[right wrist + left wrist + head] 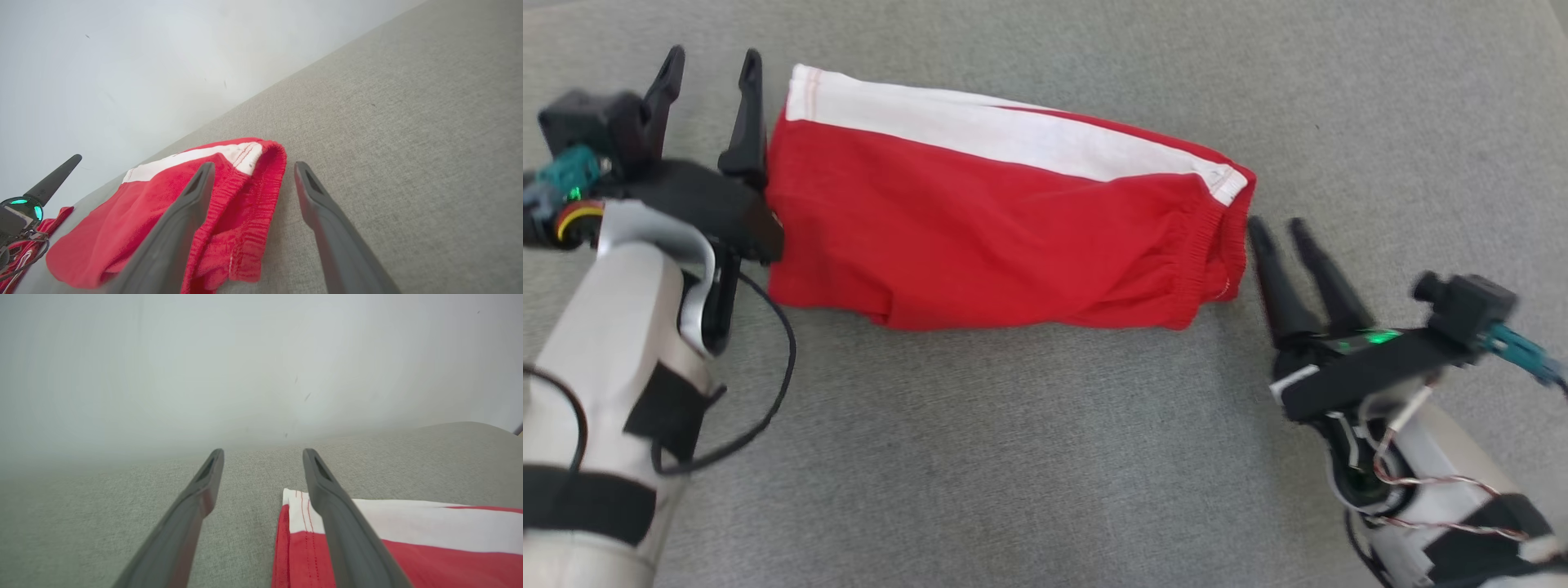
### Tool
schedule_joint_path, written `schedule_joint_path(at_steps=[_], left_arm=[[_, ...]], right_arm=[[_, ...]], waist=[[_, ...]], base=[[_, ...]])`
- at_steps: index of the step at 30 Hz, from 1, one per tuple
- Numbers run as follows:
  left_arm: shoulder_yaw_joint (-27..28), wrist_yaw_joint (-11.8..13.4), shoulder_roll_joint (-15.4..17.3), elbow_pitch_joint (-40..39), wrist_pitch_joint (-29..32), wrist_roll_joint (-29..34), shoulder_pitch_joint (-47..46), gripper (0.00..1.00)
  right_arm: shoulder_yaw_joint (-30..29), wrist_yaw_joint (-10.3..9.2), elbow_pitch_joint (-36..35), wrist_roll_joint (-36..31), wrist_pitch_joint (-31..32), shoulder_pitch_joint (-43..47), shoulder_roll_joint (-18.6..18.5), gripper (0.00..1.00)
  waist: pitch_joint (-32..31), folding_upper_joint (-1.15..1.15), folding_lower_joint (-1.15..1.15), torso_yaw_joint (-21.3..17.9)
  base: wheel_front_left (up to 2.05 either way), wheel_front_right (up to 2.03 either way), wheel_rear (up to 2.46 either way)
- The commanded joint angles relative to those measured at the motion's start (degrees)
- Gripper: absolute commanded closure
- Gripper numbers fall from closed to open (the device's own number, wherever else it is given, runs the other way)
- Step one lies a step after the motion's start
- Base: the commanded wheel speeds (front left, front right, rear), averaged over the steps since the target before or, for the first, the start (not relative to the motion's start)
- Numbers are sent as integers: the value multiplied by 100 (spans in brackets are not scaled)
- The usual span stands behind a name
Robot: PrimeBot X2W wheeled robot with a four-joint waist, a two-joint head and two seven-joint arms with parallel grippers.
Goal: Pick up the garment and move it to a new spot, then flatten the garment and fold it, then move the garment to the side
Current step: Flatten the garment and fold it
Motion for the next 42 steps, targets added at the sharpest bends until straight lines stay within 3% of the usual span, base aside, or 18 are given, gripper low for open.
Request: schedule_joint_path(at_steps=[1,10,21,31,42], left_arm=[[14,27,26,-47,-47,-12,147,0],[206,693,230,-1916,-211,81,1691,0],[224,1525,415,-3539,-229,330,3579,0],[-9,1938,566,-4209,9,574,4569,0],[-43,2024,644,-4315,157,519,4804,0]], right_arm=[[-45,-2,-37,-51,-35,87,-28,0],[-1041,-2,-659,-1536,-42,866,47,0],[-1694,-2,-1016,-2632,178,1607,323,0],[-1940,-2,-1436,-3324,444,2324,391,0],[-1988,-2,-1799,-3622,742,2734,488,0]], waist=[[-102,0,0,101],[-417,0,0,405],[-877,0,0,591],[-1308,0,0,657],[-1475,0,0,644]], base=[[0,0,0],[0,0,0],[0,0,0],[0,0,0],[0,0,0]])
